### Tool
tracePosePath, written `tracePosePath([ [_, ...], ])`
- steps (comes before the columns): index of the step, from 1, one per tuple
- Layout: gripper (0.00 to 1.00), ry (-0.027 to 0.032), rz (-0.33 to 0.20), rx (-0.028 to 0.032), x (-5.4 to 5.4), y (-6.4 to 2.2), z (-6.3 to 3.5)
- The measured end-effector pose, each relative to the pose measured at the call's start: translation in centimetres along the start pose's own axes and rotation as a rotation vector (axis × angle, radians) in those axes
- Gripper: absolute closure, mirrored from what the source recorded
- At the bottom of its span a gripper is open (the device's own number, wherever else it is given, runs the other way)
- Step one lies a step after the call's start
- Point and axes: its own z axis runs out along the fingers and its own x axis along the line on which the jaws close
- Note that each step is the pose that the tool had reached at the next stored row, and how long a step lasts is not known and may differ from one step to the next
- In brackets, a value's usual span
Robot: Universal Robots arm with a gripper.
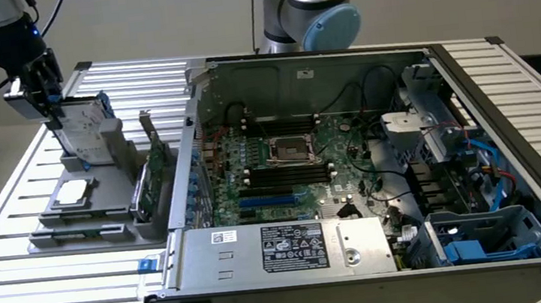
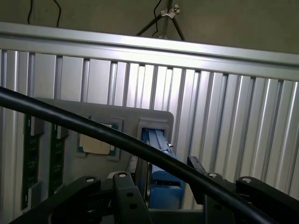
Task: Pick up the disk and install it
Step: 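Pick up the disk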
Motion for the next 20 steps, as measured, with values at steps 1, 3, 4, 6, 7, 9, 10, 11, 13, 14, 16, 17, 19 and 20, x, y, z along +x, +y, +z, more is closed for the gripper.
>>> tracePosePath([
  [1,0.46,-0.0001,0.000,0.0000,0.00,0.00,0.00],
  [3,0.46,-0.0004,0.000,-0.0001,0.00,0.01,0.02],
  [4,0.46,-0.0005,0.000,-0.0001,0.00,0.01,0.02],
  [6,0.46,-0.0010,0.000,0.0001,0.00,0.00,0.05],
  [7,0.46,-0.0015,0.000,0.0001,0.00,0.00,0.06],
  [9,0.46,-0.0022,0.000,0.0001,0.00,0.00,0.08],
  [10,0.46,-0.0023,0.000,0.0001,0.00,0.00,0.08],
  [11,0.46,-0.0024,0.000,0.0001,0.00,0.00,0.09],
  [13,0.55,-0.0025,0.000,0.0001,0.00,0.00,0.10],
  [14,0.55,-0.0025,0.000,0.0002,0.00,0.00,0.10],
  [16,0.55,-0.0026,0.000,0.0002,0.00,0.00,0.11],
  [17,0.55,-0.0027,0.000,0.0002,0.00,0.00,0.11],
  [19,0.55,-0.0030,0.000,0.0004,0.01,0.00,0.12],
  [20,0.55,-0.0032,0.000,0.0005,0.02,0.00,0.13],
])
